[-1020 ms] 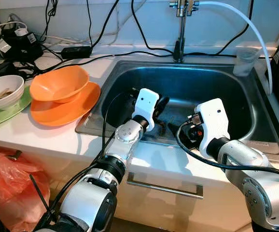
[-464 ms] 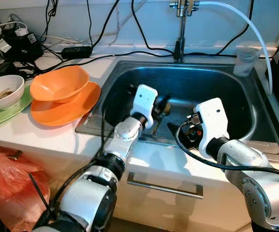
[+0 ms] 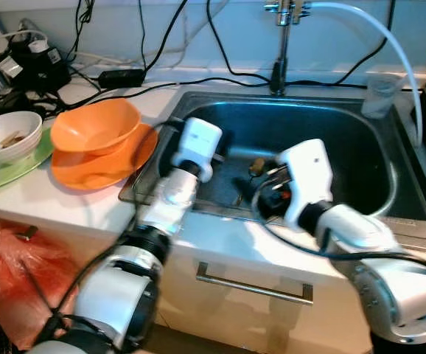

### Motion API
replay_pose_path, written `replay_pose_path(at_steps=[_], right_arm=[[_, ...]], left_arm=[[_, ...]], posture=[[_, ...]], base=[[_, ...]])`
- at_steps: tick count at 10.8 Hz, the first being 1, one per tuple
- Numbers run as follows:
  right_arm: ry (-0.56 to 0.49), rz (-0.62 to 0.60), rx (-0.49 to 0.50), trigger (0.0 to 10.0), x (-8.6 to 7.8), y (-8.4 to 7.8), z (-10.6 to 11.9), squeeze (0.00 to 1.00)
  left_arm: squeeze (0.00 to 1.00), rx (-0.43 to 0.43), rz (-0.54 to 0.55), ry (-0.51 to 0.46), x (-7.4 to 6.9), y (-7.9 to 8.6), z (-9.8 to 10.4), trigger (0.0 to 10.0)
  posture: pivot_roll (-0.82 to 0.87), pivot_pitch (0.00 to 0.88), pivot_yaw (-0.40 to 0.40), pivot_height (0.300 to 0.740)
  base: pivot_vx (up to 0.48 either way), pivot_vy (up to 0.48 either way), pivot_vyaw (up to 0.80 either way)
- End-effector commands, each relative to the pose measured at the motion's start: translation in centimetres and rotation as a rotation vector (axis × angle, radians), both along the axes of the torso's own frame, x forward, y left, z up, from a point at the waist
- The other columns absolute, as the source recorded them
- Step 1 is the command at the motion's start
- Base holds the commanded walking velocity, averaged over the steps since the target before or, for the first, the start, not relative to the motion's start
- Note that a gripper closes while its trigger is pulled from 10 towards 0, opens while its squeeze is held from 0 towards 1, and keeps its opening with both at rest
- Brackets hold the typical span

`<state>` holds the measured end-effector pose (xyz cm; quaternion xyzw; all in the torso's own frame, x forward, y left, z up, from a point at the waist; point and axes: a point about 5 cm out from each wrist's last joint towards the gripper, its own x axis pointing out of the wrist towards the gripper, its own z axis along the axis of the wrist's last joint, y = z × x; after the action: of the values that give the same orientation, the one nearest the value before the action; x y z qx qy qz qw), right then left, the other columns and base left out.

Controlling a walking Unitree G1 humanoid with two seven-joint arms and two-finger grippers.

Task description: Kitchen organization

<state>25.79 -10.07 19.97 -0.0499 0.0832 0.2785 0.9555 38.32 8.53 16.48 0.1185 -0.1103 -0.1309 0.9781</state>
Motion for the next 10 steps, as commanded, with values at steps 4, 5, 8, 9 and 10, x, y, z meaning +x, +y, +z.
replay_pose_path(at_steps=[4, 5, 8, 9, 10], right_arm=[[-0.040, 0.114, 0.094, 10.0, 0.3, 2.4, 0.6, 0.00], [-0.040, 0.136, 0.106, 10.0, 0.3, 2.9, 0.4, 0.00], [-0.057, 0.176, 0.131, 10.0, 0.8, 3.9, 0.4, 0.00], [-0.062, 0.185, 0.132, 10.0, 0.7, 4.1, 0.3, 0.00], [-0.065, 0.190, 0.133, 10.0, 0.6, 4.3, 0.3, 0.00]], left_arm=[[1.00, 0.057, 0.242, -0.132, 0.3, 6.4, 2.3, 10.0], [1.00, 0.077, 0.281, -0.133, 0.2, 7.7, 2.4, 10.0], [1.00, 0.142, 0.367, -0.070, -0.4, 11.1, 1.6, 10.0], [1.00, 0.150, 0.377, -0.032, -0.4, 11.7, 1.3, 10.0], [1.00, 0.177, 0.366, 0.020, -0.2, 11.9, 0.8, 10.0]], posture=[[-0.14, 0.000, 0.082, 0.740], [-0.11, 0.000, 0.076, 0.740], [-0.05, 0.000, 0.076, 0.740], [-0.05, 0.000, 0.078, 0.740], [-0.05, 0.000, 0.080, 0.740]], base=[[0.000, 0.000, 0.00], [0.000, 0.000, 0.00], [0.000, 0.000, 0.00], [0.000, 0.000, 0.00], [0.000, 0.000, 0.00]])
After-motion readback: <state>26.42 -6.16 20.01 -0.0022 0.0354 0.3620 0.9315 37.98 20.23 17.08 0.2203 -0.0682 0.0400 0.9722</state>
